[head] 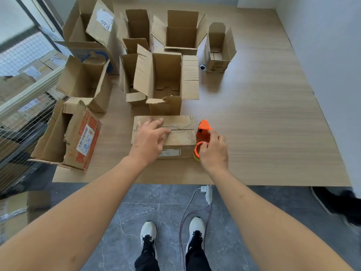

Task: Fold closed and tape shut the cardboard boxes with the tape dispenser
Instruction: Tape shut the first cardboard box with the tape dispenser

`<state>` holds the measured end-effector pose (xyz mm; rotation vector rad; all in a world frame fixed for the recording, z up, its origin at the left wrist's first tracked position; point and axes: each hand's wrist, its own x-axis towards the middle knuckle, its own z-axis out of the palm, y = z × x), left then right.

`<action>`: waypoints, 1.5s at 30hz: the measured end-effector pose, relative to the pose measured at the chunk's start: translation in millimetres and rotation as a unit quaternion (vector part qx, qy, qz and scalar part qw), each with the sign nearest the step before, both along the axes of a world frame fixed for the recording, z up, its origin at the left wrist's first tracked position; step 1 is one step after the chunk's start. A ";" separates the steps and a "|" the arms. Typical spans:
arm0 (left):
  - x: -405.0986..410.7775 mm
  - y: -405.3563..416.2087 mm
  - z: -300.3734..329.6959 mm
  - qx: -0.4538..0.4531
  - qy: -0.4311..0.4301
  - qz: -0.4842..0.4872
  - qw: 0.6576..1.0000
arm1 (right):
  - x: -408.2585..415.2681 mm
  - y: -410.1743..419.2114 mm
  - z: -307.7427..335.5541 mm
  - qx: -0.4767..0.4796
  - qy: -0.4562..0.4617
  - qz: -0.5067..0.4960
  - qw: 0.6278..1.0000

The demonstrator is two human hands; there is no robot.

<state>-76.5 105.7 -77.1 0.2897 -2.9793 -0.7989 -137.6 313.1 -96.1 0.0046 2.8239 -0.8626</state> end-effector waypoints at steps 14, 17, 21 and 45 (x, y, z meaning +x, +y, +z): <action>-11.7 30.8 -10.9 -0.105 0.052 0.039 0.992 | -28.0 18.6 -60.9 0.045 -0.091 -0.044 0.994; -12.4 33.2 -6.3 -0.103 0.068 0.007 0.992 | -28.7 21.6 -56.1 0.035 -0.101 -0.055 0.993; -16.1 37.5 6.9 -0.080 0.075 -0.044 0.993 | -31.5 25.0 -35.4 0.011 -0.121 -0.107 0.987; -16.1 23.6 30.3 -0.013 -0.090 -0.212 0.973 | 8.5 -44.0 73.7 -0.081 -0.081 -0.165 0.980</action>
